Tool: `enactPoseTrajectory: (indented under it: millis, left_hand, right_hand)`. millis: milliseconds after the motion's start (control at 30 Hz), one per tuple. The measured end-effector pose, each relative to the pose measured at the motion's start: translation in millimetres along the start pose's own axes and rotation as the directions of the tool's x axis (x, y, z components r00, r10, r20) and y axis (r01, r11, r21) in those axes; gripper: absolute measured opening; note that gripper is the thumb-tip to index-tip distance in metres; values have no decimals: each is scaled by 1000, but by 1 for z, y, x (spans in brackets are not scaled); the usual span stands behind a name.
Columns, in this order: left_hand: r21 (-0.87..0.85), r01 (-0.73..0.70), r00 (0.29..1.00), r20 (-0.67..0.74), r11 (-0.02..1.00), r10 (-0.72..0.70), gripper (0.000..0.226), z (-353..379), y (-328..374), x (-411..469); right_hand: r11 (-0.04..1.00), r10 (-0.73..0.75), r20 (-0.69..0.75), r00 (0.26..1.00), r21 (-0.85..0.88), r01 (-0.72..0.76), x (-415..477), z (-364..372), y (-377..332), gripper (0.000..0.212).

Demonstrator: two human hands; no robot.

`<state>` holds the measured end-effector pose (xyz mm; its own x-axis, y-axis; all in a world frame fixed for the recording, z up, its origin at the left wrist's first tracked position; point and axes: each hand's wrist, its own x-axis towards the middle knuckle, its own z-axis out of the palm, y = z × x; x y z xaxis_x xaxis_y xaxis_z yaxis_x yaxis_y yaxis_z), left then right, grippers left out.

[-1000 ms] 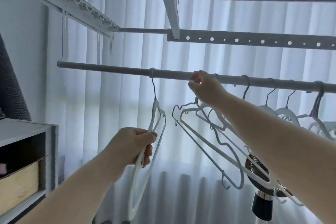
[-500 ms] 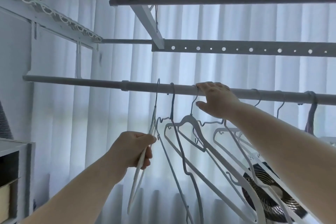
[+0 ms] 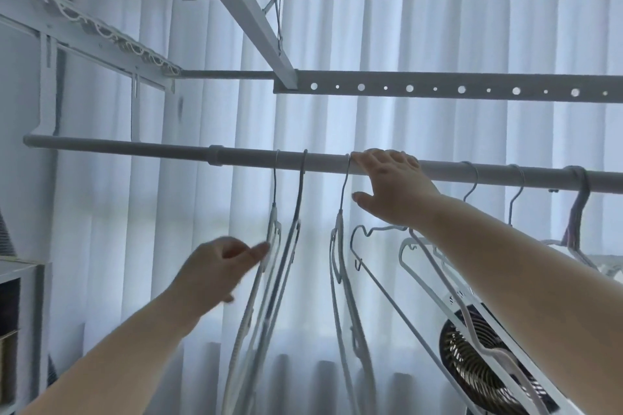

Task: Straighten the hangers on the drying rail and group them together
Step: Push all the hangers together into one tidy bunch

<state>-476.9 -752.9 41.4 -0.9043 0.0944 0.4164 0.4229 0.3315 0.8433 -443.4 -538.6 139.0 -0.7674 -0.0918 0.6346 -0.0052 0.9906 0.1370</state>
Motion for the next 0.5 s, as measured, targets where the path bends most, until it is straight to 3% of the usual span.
enactPoseTrajectory:
  millis: [100, 200, 267, 500]
  left_hand:
    - [-140, -49, 993, -112, 989, 33, 22, -1, -8, 12]
    - [-221, -54, 999, -19, 974, 51, 54, -1, -12, 20]
    - [-186, -71, 996, 39, 980, 80, 67, 0, -10, 26]
    - [-67, -129, 978, 157, 989, 138, 59, 8, 7, 58]
  right_hand:
    - [1000, -2, -4, 1000, 1, 2, 1, -1, -1, 61]
    - [1000, -11, -8, 1000, -2, 11, 1, 2, -2, 61]
    - [1000, -15, -10, 1000, 4, 15, 0, 3, -3, 60]
    - [999, 8, 26, 1000, 41, -9, -14, -5, -9, 59]
